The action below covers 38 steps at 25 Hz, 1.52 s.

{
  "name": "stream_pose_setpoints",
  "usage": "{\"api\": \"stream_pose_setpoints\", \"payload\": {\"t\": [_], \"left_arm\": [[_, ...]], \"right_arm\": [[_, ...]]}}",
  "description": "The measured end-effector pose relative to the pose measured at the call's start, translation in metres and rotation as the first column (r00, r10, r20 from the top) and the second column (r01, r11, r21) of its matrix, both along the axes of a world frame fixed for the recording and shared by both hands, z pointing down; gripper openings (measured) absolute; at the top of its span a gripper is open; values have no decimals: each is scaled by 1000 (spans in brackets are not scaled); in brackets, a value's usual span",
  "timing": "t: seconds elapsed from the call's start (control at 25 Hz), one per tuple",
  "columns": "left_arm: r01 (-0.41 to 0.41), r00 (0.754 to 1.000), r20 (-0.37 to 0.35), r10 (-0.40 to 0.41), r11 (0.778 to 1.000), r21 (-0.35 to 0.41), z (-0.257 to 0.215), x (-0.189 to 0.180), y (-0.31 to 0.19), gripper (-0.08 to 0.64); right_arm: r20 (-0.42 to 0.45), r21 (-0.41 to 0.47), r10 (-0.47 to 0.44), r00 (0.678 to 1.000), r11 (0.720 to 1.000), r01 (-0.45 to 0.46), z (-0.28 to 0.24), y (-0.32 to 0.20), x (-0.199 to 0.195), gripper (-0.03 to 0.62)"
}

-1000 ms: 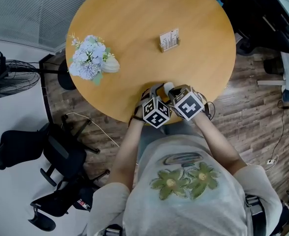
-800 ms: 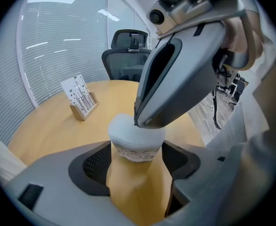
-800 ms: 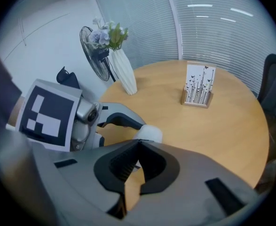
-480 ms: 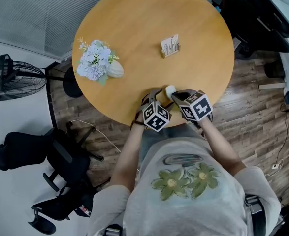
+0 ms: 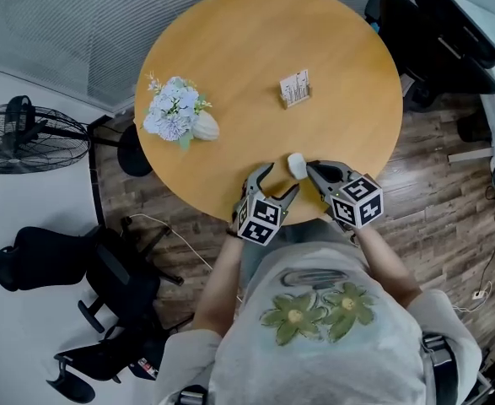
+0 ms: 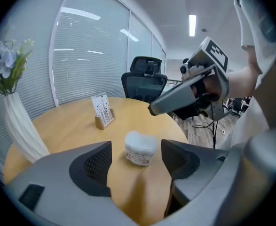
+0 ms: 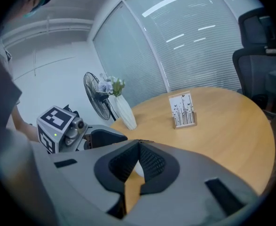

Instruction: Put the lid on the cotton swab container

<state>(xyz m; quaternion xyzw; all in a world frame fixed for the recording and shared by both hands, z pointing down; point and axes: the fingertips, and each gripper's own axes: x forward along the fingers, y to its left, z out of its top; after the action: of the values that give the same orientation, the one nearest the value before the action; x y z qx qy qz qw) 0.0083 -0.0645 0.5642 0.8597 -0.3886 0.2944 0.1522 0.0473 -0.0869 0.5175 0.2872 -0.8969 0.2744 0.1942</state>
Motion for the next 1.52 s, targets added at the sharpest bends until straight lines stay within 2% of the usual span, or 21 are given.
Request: {"api": "stream_pose_setpoints", "payload": {"t": [0.04, 0.12, 0.32, 0.44, 0.68, 1.52], "left_arm": [[19, 1000, -13, -19, 1000, 17, -6, -2, -1, 327], [60, 998, -35, -58, 997, 53, -19, -6, -3, 236], [152, 987, -77, -142, 980, 127, -48, -15, -13, 117], [188, 981, -86, -176, 969, 158, -62, -22, -16, 2], [178, 983, -62, -170, 971, 161, -66, -25, -12, 2], [189, 982, -51, -183, 970, 156, -64, -31, -15, 2]], "right_arm": [[7, 13, 5, 1000, 1000, -5, -4, 1, 1, -2], [25, 34, 16, 1000, 999, -17, -11, 2, 3, -2], [58, 88, 34, 998, 995, -39, -25, 7, 3, -2], [71, 112, 36, 997, 993, -44, -30, 10, 2, -2], [55, 159, 12, 998, 987, -21, -36, 13, 0, -2], [23, 169, 2, 1000, 986, -6, -34, 7, -9, -3]]}}
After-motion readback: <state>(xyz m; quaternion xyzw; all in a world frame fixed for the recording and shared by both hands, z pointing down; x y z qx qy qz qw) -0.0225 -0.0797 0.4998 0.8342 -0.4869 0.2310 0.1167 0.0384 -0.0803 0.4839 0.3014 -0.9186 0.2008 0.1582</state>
